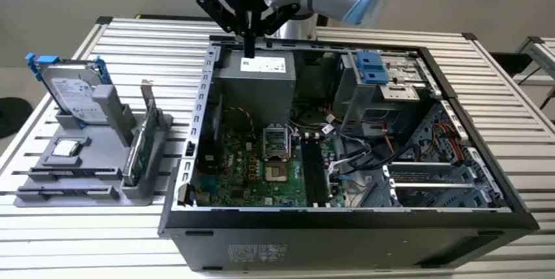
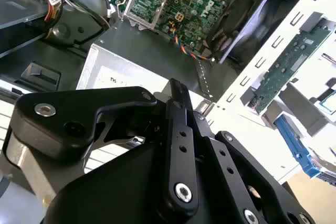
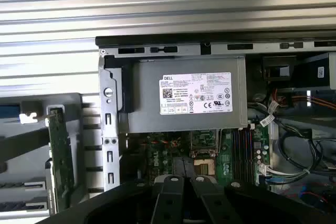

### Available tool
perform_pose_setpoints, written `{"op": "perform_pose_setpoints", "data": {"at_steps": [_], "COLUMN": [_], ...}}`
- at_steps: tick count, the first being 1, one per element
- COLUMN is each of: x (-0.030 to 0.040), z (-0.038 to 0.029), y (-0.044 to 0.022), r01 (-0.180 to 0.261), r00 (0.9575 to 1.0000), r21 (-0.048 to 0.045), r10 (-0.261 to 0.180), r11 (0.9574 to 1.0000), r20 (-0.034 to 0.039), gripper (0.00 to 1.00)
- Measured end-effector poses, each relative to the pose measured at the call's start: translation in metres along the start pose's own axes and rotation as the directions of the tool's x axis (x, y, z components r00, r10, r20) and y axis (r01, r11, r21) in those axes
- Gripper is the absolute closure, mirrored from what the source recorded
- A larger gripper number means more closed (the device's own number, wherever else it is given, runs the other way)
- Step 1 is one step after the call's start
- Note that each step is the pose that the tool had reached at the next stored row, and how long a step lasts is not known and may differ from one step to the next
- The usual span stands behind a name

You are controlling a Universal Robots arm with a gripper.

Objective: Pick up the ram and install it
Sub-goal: 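Reach for the ram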

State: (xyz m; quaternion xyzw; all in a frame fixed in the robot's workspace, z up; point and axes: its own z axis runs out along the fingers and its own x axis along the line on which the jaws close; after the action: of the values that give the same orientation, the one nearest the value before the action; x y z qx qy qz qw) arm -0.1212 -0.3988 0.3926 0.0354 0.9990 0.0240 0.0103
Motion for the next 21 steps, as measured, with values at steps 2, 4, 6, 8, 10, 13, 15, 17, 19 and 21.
{"op": "perform_pose_setpoints", "data": {"at_steps": [2,4,6,8,10,13,15,17,19,21], "x": [0.0,0.0,0.0,0.0008,0.002,0.0044,0.0057,0.0071,0.0085,0.0099], "z": [0.0,0.0,0.0,0.0,-0.0001,-0.0001,-0.0001,-0.0002,-0.0002,-0.0002], "y": [0.0,-0.0001,-0.0001,-0.0003,-0.0003,-0.0005,-0.0006,-0.0007,-0.0008,-0.0009], "r01": [0.0,0.0,0.0,0.0,0.0,0.0,0.0,0.0,0.0,0.0], "r00": [1.0,1.0,1.0,1.0,1.0,1.0,1.0,1.0,1.0,1.0], "r21": [0.0,0.0,0.0001,0.0,0.0,0.0,0.0,0.0,0.0,0.0], "r10": [0.0,0.0,0.0,0.0,0.0,0.0,0.0,0.0,0.0,0.0], "r11": [1.0,1.0,1.0,1.0,1.0,1.0,1.0,1.0,1.0,1.0], "r20": [0.0,0.0,0.0,0.0001,0.0,0.0,0.0,0.0,0.0001,0.0], "gripper": [1.0,1.0,1.0,1.0,1.0,1.0,1.0,1.0,1.0,1.0]}}
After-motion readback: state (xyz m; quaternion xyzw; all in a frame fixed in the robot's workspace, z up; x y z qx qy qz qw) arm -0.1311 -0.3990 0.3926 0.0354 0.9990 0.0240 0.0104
